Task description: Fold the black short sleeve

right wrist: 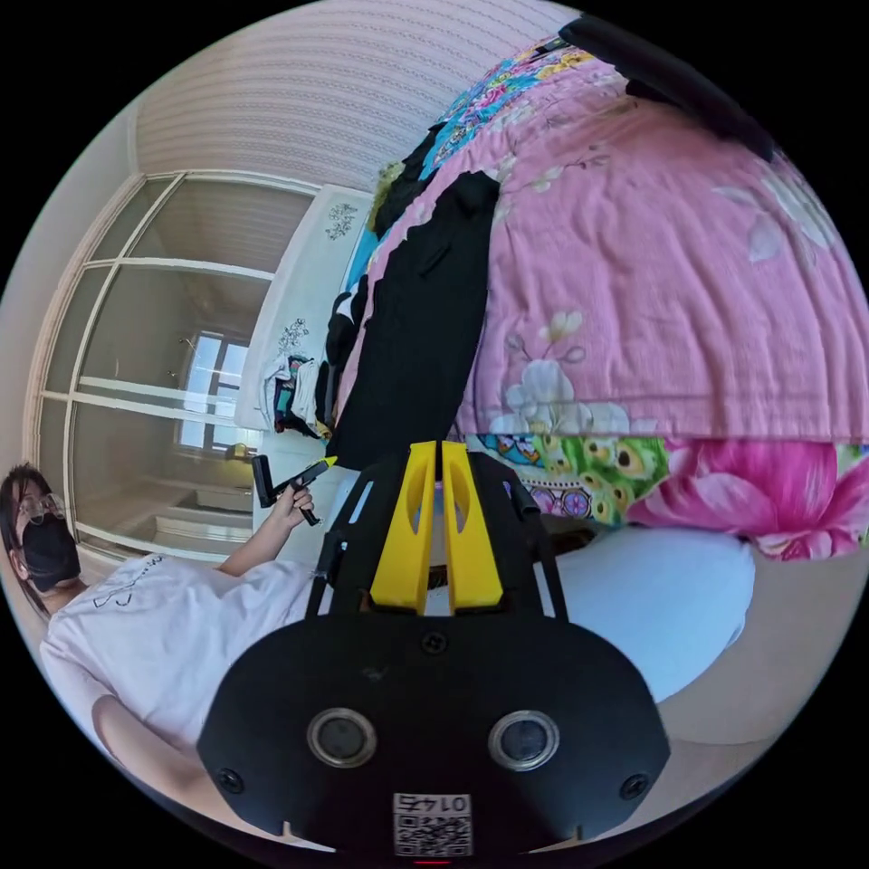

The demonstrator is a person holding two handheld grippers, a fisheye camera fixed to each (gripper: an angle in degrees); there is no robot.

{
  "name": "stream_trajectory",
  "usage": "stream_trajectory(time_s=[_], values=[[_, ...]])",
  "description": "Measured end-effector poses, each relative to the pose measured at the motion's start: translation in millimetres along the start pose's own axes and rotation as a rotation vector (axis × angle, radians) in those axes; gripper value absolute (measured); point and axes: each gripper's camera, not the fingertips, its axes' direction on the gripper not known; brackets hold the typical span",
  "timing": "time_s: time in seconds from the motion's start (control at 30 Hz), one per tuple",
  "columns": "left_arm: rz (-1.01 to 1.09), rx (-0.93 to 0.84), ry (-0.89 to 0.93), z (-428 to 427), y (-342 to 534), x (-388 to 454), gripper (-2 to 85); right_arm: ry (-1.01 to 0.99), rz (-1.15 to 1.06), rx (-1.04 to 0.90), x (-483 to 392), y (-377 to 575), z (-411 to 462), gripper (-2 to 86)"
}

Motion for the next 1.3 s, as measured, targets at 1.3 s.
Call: stream_trajectory(time_s=[1.3], values=[[0.759, -0.260, -0.070, 625, -153, 197, 5.2, 0.315, 0.044, 0.139, 283, -299, -43, 0.5]])
